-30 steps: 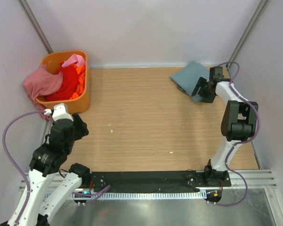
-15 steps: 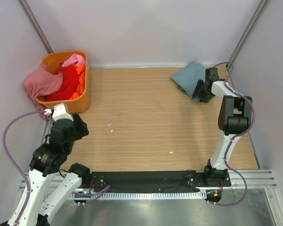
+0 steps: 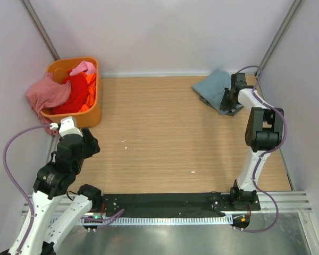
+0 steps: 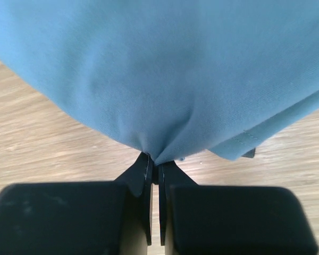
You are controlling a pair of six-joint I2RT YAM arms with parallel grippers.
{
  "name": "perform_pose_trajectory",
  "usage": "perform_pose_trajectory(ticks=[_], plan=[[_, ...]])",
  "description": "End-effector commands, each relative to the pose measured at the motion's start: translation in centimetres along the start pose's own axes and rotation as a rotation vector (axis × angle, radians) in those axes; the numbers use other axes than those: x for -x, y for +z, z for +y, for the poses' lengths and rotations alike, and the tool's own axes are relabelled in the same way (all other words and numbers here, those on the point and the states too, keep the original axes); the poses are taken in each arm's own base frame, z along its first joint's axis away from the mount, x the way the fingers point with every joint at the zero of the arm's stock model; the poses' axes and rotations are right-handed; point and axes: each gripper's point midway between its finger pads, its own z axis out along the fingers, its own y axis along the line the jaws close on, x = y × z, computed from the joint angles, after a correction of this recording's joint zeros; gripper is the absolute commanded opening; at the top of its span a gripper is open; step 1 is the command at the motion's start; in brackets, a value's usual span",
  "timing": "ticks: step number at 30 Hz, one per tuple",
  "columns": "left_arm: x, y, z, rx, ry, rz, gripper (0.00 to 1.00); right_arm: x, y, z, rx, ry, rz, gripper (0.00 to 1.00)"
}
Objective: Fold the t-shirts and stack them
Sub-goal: Neatly place the folded tshirt to the corner
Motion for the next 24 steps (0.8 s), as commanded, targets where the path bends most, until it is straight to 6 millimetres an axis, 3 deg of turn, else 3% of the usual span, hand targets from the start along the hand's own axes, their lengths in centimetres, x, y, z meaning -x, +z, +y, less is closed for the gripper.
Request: perform_pose_trajectory(ticks=[1, 7, 9, 13, 17, 20, 23, 24], plan=[[0.9, 0.1, -0.3, -0.007, -0.024, -0.037, 0.59, 6.9, -6.2, 1.7, 0.014, -0.072, -0.183, 0.02], [1.0, 0.0, -0.2, -0.007, -0.026, -0.044, 0.59, 10.6, -10.7, 0.8, -0.072, -0.110, -0.274, 0.02], [1.0, 0.0, -0.2, -0.008, -0.028, -0.046, 0.59, 10.3, -11.4, 0.5, -0.089, -0.121, -0.260, 0.01], [1.0, 0.0, -0.2, -0.008, -0.027, -0.045, 0.59, 9.5, -12.6, -0.6, -0.131, -0.145, -0.258, 0.02], [1.0, 0.0, -0.3, -0.011, -0.025, -0.041, 0.59, 6.4, -11.8, -2.8, -0.196, -0.153, -0.193, 0.01], [0.9, 0.1, -0.4, -0.011, -0.020, -0.035, 0.59, 3.4, -10.8, -3.1, -0.176, -0.145, -0.131, 0.02], [0.9, 0.2, -0.4, -0.009, -0.018, -0.033, 0.59, 0.0, -10.0, -1.7, -0.062, -0.129, -0.035, 0.36], [0.9, 0.1, -0.4, -0.010, -0.020, -0.036, 0.59, -0.5, -10.2, -1.4, -0.047, -0.108, -0.027, 0.56]])
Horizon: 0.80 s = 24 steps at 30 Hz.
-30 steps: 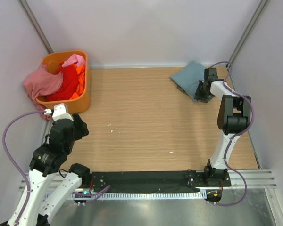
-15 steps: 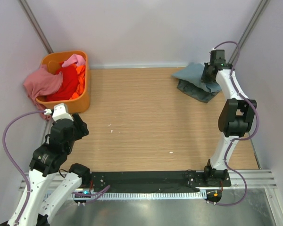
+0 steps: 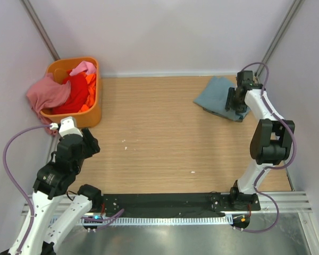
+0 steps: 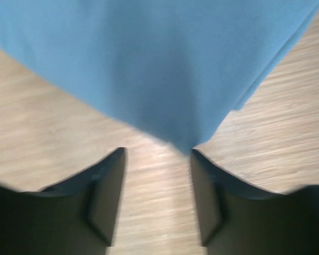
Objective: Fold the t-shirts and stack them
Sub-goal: Neatly place the folded tshirt to the corner
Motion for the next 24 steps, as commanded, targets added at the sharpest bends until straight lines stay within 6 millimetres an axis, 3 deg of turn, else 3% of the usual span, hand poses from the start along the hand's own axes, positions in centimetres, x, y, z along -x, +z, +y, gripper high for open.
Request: perform_pose_trajectory(ticks=[1, 3, 7, 11, 15, 17, 19, 21, 24], plan=[[0.9, 0.2, -0.4, -0.008, -0.020, -0.034, 0.59, -1.2, -2.3, 1.8, 0.122, 0.025, 0.005, 0.62], [0.9, 0.2, -0.4, -0.009, -0.020, -0.036, 0.59, -0.6, -4.2, 2.4, 0.164, 0.038, -0.029, 0.67], [0.9, 0.2, -0.4, -0.010, -0.020, -0.034, 0.59, 3.1, -8.5, 3.9, 0.254, 0.087, -0.145, 0.67], [0.9, 0.1, -0.3, -0.007, -0.022, -0.038, 0.59, 6.0, -8.8, 5.3, 0.329, 0.124, -0.226, 0.55], [1.1, -0.2, -0.2, -0.013, -0.032, -0.054, 0.59, 7.6, -4.9, 4.6, 0.357, 0.216, -0.206, 0.23], [1.1, -0.3, -0.1, -0.012, -0.033, -0.056, 0.59, 7.2, -2.0, 4.2, 0.409, 0.274, -0.158, 0.14], [1.1, -0.3, -0.1, -0.013, -0.033, -0.057, 0.60, 5.4, 0.5, 4.0, 0.430, 0.319, -0.095, 0.12], [1.1, -0.3, -0.1, -0.013, -0.034, -0.059, 0.60, 4.5, 1.9, 3.3, 0.426, 0.341, -0.074, 0.10], [1.1, -0.3, -0.2, -0.016, -0.034, -0.057, 0.61, 1.3, 4.4, 1.4, 0.360, 0.379, -0.016, 0.08]])
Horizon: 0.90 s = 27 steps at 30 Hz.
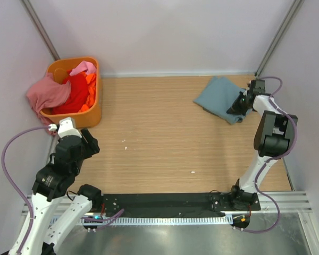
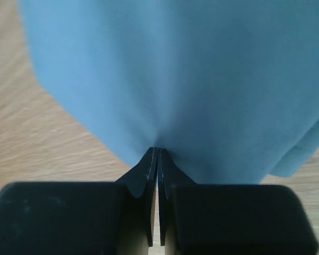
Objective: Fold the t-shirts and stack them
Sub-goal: Neatly place the folded tshirt to the corner
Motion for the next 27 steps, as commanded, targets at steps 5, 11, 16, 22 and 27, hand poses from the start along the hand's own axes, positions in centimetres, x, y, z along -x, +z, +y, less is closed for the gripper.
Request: perform_pose_trajectory(ticks=[5, 11, 16, 22, 27], plan=[[1.0, 0.1, -0.4, -0.014, -0.023, -0.041, 0.61, -3.2, -0.2, -5.6, -0.112, 0.092, 0.036, 0.05], [0.9, 0.1, -0.4, -0.017, -0.023, -0.041, 0.61, 0.2, -6.2, -7.0, -0.295, 0.055, -0.102, 0.24], [1.0, 0.0, -0.4, -0.017, -0.023, -0.042, 0.61, 2.7, -9.9, -4.7, -0.259, 0.047, -0.211, 0.82], [1.0, -0.1, -0.4, -0.020, -0.025, -0.046, 0.61, 2.9, -7.6, -6.4, -0.312, 0.064, -0.182, 0.93], [1.0, -0.1, -0.2, -0.012, -0.029, -0.049, 0.61, 3.7, -5.5, -8.3, -0.334, 0.101, -0.173, 0.93]])
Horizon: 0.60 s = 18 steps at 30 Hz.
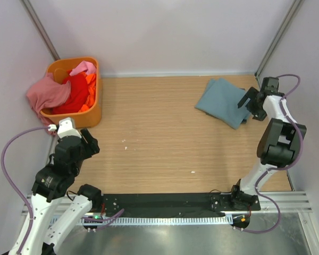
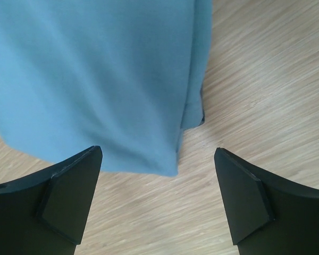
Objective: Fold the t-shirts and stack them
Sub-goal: Neatly place the folded tshirt to the corner
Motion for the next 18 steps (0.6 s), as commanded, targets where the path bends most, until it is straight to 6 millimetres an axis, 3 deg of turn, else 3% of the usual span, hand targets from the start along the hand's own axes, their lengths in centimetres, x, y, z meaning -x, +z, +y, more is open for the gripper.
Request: perform_pose_trajectory(ticks=[1, 6, 12, 13, 15, 16, 18], plan=[[0.9, 0.1, -0.2, -0.003, -0.025, -0.044, 0.61, 1.9, 1.2, -0.7, -0.022, 0.033, -0.044, 0.92], [1.1, 0.0, 0.0, 0.007, -0.030, -0.049, 0.61, 1.5, 4.3, -1.5, -0.050, 0.055, -0.001, 0.83], [0.9, 0.3, 0.1, 0.018, -0.023, -0.039, 0.61, 0.8, 7.9, -1.4, -0.008, 0.085, 0.034, 0.59], [0.9, 0.3, 0.1, 0.021, -0.023, -0.037, 0.61, 0.3, 8.8, -1.6, -0.011, 0.091, 0.054, 0.42], [0.8, 0.4, 0.2, 0.028, -0.023, -0.034, 0.61, 1.0, 9.5, -1.5, -0.006, 0.103, 0.039, 0.27], [0.8, 0.4, 0.2, 0.032, -0.022, -0.033, 0.61, 1.0, 10.3, -1.8, -0.017, 0.107, 0.046, 0.12], [0.8, 0.5, 0.2, 0.034, -0.023, -0.033, 0.61, 3.5, 10.4, -1.8, -0.022, 0.114, 0.007, 0.05]])
